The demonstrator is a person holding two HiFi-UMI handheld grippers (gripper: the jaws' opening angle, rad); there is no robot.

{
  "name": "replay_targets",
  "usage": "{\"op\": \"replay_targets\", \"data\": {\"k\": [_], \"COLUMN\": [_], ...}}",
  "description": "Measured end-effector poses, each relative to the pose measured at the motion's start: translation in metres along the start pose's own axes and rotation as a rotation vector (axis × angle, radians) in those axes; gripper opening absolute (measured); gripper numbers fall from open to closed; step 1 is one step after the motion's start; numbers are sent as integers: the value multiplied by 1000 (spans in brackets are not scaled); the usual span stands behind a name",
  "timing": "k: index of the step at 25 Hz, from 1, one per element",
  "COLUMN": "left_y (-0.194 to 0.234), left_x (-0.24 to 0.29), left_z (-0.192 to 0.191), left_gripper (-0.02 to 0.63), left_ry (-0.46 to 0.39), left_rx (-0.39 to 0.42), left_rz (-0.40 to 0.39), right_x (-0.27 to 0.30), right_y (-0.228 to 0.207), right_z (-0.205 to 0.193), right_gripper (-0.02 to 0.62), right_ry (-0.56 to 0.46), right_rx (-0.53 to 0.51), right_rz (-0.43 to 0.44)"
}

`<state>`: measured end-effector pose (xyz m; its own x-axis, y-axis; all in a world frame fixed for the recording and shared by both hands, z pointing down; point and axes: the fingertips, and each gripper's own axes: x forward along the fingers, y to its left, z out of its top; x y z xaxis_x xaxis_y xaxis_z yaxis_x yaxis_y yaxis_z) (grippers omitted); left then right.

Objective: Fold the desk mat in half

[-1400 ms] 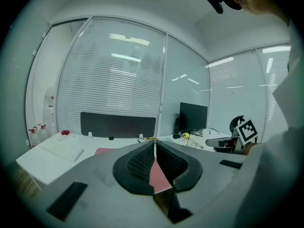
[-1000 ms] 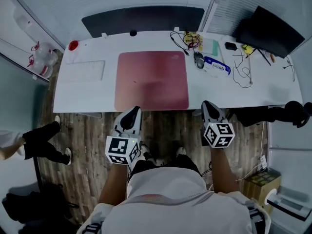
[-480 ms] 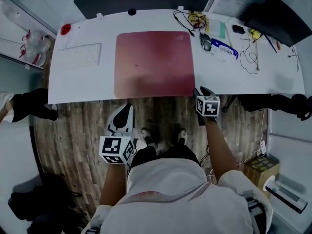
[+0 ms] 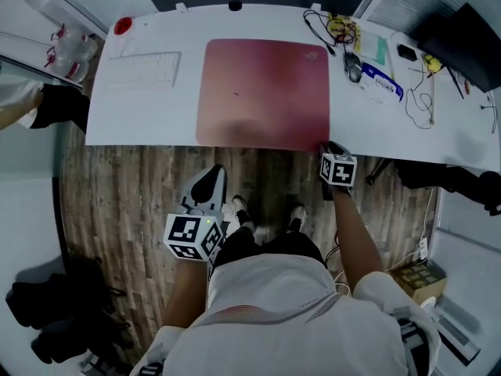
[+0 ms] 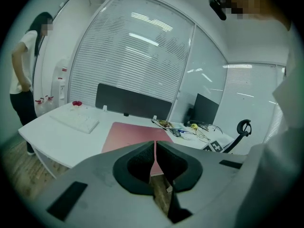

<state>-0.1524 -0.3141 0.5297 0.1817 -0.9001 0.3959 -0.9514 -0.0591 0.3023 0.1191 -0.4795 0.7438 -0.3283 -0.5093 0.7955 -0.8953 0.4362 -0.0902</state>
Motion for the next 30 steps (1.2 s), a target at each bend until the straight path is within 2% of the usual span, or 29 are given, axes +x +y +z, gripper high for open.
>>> {"op": "replay_targets", "data": {"k": [6,10,16,21,30], "left_y": [-5,-4,4,22,87], "left_x": [-6,-10,-20,-36,-95], "left_z": [2,4,5,5,-3], "left_gripper": [26,25,25,25,25], "left_ry": [-8,-15,-33,-49,-89], "left_rx": [5,10,1,-10,-45], "left_rz": [-1,5,19,49,181], "right_x": [3,-14,-45,-53,-28], "right_y": [10,17,50,103,228], "right_z": [-2,15,54,87,114], "right_gripper": [95,84,81,81,81], "right_ry": [-17,-83,-182,-242,-264], "right_rx": [37,8,-34,-97,-229], "right_rz": [36,29,117,204,345]}}
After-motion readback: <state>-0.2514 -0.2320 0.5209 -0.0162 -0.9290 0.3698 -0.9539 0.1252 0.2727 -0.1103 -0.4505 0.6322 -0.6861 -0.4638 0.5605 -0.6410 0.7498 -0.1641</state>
